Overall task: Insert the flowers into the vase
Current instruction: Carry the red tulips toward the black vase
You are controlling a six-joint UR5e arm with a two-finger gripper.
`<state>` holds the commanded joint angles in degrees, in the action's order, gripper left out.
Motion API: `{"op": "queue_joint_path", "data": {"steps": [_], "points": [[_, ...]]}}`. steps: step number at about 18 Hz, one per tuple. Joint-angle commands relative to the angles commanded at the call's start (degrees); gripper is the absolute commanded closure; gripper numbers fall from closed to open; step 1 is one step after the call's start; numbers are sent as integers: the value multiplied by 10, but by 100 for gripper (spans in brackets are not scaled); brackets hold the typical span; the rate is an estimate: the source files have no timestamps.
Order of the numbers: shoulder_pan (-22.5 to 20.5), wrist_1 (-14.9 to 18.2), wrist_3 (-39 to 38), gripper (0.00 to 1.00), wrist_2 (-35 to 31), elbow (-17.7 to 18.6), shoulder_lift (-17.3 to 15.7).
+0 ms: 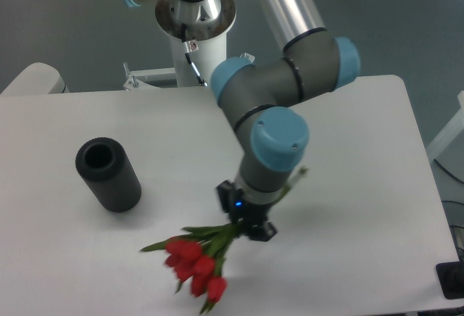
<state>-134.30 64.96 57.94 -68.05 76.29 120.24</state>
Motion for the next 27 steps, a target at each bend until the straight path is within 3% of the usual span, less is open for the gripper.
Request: {"op": "queue_joint_path", "data": {"steps": [5,12,16,23,27], "points": [[-3,-5,-66,87,162,-1,-4],[-14,-5,-66,87,277,-6,-18],[-27,-8,-60,87,389,-4,-29],[-36,-20,-62,86,482,5,-40],[-45,-29,-56,86,529,40,-62]]}}
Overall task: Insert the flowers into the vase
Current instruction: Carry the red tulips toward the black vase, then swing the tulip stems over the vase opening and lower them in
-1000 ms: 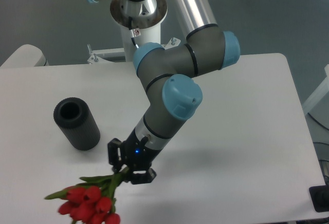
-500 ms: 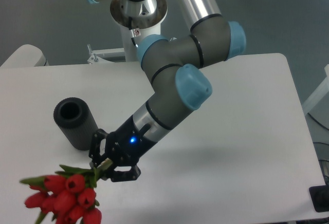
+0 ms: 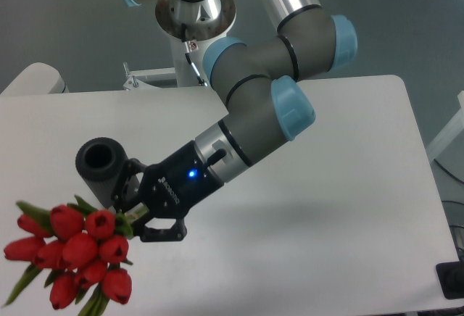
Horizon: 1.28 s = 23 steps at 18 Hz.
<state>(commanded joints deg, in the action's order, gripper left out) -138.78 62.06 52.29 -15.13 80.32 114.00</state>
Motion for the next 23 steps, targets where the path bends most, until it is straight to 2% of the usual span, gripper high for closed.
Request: {"op": "queue_joint_path", "data": {"steps": [5,8,11,14,17,23], "points": [[2,-15,2,86,10,26,-16],[4,-18,3,85,42,43,-21],[4,-19,9,85,54,71,-49],[9,-21,25,85,55,105,-55],[13,-21,47,84,61,138,-79],[20,-21,53,84,76,164,-96]]}}
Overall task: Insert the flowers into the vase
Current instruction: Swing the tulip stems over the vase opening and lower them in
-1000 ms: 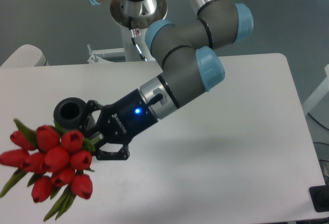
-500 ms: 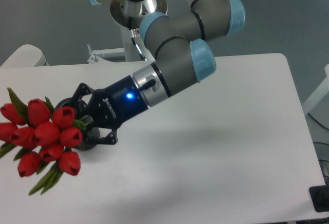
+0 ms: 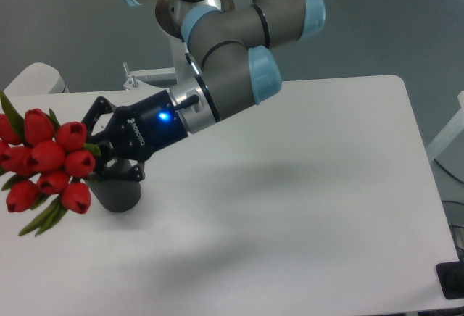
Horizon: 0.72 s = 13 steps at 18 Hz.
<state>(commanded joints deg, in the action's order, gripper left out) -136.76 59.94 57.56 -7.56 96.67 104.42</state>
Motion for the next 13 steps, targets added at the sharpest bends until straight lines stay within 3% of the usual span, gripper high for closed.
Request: {"op": "queue_joint_path", "data": {"steps": [13], "points": [[7,0,73,83,18,46,-16]]}}
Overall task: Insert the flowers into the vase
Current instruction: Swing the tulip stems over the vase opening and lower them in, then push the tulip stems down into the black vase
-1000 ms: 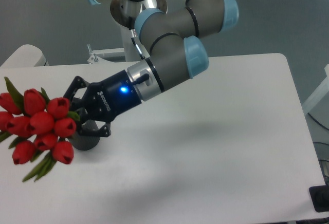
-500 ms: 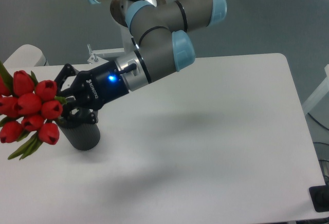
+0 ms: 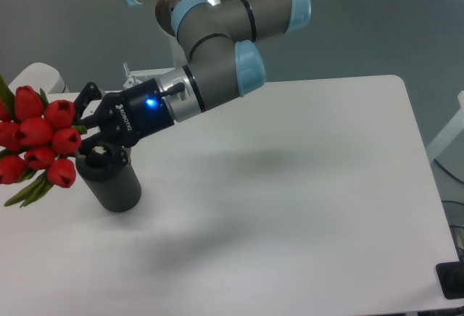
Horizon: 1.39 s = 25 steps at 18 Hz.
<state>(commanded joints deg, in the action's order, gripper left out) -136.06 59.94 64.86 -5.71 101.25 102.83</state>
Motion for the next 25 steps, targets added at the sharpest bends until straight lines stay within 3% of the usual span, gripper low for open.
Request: {"op": "queue_joint_path", "data": {"steps": [25], "points": [[-2,-11,91,80,-1,51,4]]}}
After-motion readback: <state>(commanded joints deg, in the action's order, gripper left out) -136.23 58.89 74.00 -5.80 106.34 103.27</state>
